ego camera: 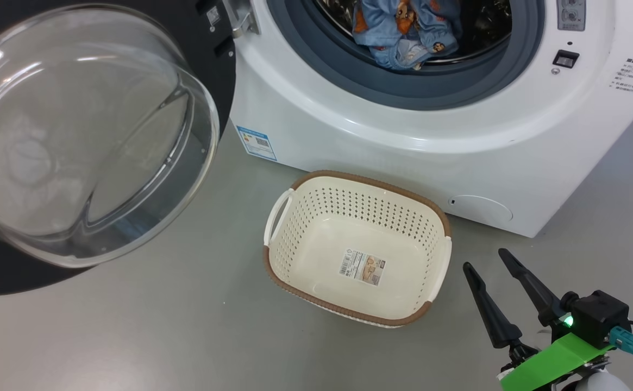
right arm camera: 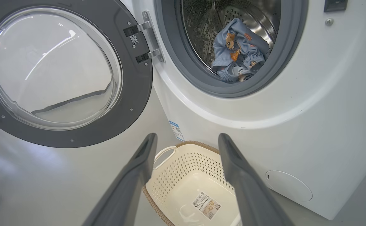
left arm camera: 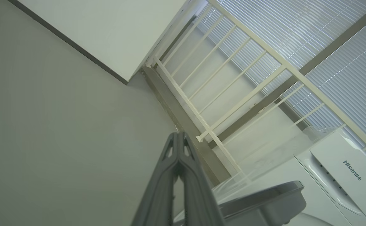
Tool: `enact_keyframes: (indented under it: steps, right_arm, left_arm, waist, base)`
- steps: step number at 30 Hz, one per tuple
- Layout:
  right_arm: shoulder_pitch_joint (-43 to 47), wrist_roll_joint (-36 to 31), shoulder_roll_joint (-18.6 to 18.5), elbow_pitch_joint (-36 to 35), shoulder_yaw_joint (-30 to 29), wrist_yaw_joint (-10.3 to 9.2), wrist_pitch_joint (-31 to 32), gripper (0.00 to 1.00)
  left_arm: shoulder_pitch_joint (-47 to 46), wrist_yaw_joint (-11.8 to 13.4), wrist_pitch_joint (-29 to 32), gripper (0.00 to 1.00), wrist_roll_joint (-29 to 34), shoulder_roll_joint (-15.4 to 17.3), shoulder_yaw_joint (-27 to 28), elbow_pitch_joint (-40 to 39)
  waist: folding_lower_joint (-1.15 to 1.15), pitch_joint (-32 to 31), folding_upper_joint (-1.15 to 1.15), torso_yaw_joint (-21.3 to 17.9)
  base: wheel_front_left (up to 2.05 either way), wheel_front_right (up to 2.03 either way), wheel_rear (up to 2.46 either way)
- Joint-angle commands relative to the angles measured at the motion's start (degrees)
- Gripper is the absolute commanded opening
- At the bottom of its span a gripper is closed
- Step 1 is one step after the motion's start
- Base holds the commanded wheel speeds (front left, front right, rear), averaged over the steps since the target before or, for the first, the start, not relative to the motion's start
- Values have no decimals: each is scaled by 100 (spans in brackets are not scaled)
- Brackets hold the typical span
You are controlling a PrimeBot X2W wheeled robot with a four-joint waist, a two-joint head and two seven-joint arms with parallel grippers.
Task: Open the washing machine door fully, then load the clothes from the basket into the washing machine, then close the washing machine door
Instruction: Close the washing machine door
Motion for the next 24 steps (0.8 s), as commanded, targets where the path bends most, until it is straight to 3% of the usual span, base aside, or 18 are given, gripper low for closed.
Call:
enact_keyframes:
  steps: [1, 11, 24]
  right_arm:
    - [-147, -51, -66, -126, 129, 9, -27, 100]
    - [-276, -109, -94, -137, 235, 9, -27, 100]
    - [-294, -146, -115, -126, 178, 9, -27, 100]
  left_arm:
    - [-190, -17, 267, 0, -119, 500, 104, -76]
    - [-225, -17, 1616, 0, -519, 447, -182, 260]
    - [-10, -17, 2641, 0, -743, 402, -347, 125]
  waist:
    - [0, 47, 0, -33]
    - [0, 230, 0, -167]
    - [0, 281, 0, -181]
  base:
    - [0, 0, 0]
    - [0, 0, 0]
    - [0, 0, 0]
